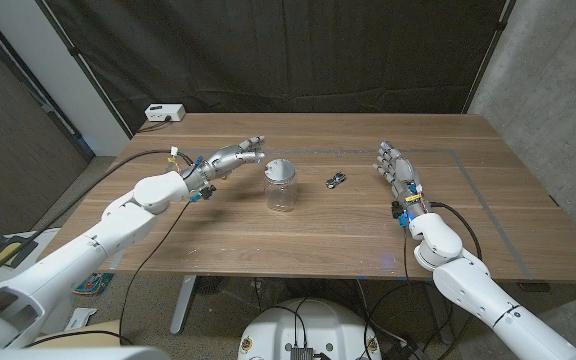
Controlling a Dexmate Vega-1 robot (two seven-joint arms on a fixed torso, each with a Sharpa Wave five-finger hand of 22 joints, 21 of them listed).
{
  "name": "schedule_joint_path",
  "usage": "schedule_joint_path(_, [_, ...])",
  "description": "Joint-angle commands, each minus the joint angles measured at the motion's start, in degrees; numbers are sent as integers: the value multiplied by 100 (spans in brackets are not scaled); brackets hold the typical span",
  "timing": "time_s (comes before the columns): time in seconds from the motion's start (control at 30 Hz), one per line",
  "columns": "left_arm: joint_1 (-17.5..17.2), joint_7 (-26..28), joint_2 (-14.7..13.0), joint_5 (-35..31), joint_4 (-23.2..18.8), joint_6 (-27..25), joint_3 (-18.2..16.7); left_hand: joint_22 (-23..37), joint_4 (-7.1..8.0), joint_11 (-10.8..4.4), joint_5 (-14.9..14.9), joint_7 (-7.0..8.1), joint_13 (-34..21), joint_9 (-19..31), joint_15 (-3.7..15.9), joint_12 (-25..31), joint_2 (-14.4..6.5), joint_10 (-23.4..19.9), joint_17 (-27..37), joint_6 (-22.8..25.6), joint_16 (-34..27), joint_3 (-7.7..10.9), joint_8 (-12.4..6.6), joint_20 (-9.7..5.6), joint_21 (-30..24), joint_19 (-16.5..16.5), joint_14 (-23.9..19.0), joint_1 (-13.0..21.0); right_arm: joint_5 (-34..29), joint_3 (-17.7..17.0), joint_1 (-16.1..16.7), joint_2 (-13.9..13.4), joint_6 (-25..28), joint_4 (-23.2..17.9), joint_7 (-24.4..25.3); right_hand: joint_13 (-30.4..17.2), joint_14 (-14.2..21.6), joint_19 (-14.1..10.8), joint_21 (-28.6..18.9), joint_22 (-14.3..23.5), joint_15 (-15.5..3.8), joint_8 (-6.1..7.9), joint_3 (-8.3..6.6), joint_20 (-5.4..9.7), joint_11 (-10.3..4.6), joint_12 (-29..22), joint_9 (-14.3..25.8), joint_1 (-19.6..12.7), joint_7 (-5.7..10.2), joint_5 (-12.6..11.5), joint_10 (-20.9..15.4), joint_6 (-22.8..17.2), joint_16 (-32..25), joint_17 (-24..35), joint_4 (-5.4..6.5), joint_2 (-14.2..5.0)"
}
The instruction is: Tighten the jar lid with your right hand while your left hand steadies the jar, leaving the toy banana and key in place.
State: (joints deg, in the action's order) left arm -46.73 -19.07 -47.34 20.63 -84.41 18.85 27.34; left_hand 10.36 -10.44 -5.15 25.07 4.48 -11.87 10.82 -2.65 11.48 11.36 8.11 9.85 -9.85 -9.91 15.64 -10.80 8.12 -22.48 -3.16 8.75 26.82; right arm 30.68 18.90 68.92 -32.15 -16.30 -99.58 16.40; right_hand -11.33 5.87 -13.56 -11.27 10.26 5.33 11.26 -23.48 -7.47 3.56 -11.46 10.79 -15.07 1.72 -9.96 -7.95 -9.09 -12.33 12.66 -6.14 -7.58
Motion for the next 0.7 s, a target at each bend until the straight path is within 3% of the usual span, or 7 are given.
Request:
schedule_joint_path(0.03, [111, 66, -385, -731, -534, -265, 152, 16, -4, -28, 111, 80, -12, 31, 3, -6, -29, 110, 19, -238, -4, -83, 4, 18, 49, -68, 94, 187, -180, -72, 387, 140, -312, -174, 263, -29, 21, 24, -28, 14, 27, -9, 4, 0, 37, -22, 26, 56, -13, 2, -27, -5, -58, 30, 40, -1])
schedule_joint_path(0.33, [291, -61, -506, -1222, -911, -428, 312, 14, 1, -54, 318, 184, -16, 48, -12, 2, -44, 225, 17, -428, -12, -240, 1, 128, 177, -188, 208, 510, -216, -117, 551, 259, -487, -161, 339, -31, 29, 21, -33, 15, 22, -5, 34, -6, 53, -34, 27, 125, -21, 6, -60, -10, -67, 41, 83, 8])
schedule_joint_path(0.7, [358, -49, -581, -1600, -1092, -575, 372, 15, 13, -32, 461, 147, -21, 59, 3, 8, -40, 316, 18, -608, -22, -407, 11, 141, 230, -168, 275, 687, -333, -176, 682, 392, -645, -173, 486, -33, 55, 21, -37, 16, 26, -2, 70, -11, 52, -43, 29, 211, -27, 8, -86, -17, -84, 55, 139, 12])
